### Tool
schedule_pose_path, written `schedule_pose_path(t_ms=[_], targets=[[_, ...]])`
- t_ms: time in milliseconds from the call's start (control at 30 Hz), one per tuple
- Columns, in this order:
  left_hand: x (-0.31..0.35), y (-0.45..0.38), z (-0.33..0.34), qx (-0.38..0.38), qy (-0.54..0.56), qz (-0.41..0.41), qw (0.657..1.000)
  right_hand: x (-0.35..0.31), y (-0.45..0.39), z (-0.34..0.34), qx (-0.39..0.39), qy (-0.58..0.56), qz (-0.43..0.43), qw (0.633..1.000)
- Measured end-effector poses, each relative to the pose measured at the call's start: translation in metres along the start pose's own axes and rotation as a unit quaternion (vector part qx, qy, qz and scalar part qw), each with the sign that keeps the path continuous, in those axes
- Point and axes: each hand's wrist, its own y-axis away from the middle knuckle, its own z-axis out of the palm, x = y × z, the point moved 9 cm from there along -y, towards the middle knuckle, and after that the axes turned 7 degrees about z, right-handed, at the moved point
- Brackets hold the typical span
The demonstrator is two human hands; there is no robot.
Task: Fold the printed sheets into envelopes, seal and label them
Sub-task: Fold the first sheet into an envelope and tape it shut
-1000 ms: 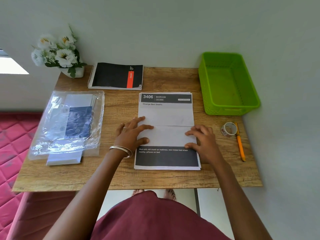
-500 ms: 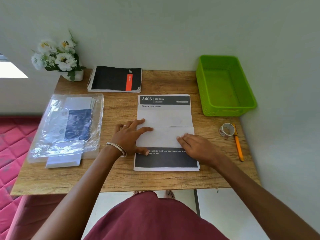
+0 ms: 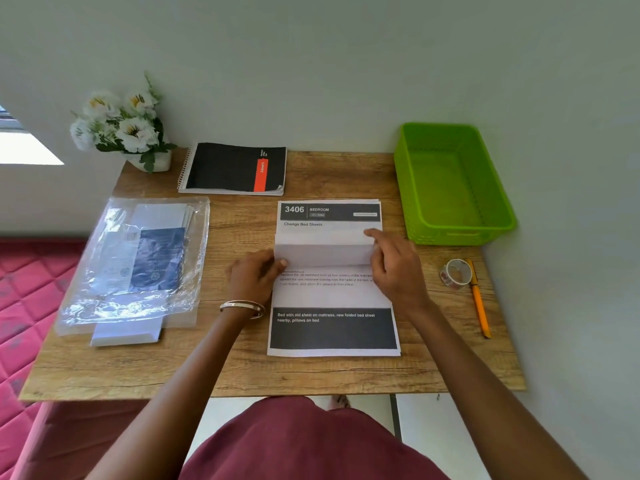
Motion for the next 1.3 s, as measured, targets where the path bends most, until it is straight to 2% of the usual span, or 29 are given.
schedule_pose_path(t_ms=[67,167,300,567,667,833,933,1100,1300], targets=[[-0.008,-0.004,0.002,0.021,0.016,-0.030,0.999,0.007,-0.012,0.006,0.012,-0.005,0.045,0.999],[-0.006,-0.008,0.001,0.055,0.017,-0.053,0.997,0.011,-0.025,0.019,0.012,0.059,0.077,0.995],[0.005,-0.009,-0.002,0.062,-0.004,-0.046,0.997,0.006,-0.026,0.053,-0.052,0.161,0.066,0.983],[0.017,-0.013,0.009,-0.026,-0.167,0.054,0.984,-0.040,0.003,0.110,-0.239,0.106,-0.026,0.965],[0.016,-0.013,0.012,-0.044,-0.209,0.067,0.975,-0.018,0.004,0.102,-0.258,0.131,-0.009,0.957],[0.015,-0.013,0.013,-0.068,-0.243,0.073,0.965,0.035,0.007,0.071,-0.248,0.153,0.038,0.956],[0.017,-0.014,0.015,-0.097,-0.266,0.092,0.955,0.048,0.008,0.070,-0.279,0.130,0.047,0.950],[0.027,-0.027,0.016,-0.159,-0.338,0.157,0.914,0.052,0.002,0.066,-0.338,0.034,0.060,0.939],[0.065,-0.032,0.014,-0.111,-0.424,0.366,0.821,0.048,-0.002,0.060,-0.318,0.047,0.034,0.946]])
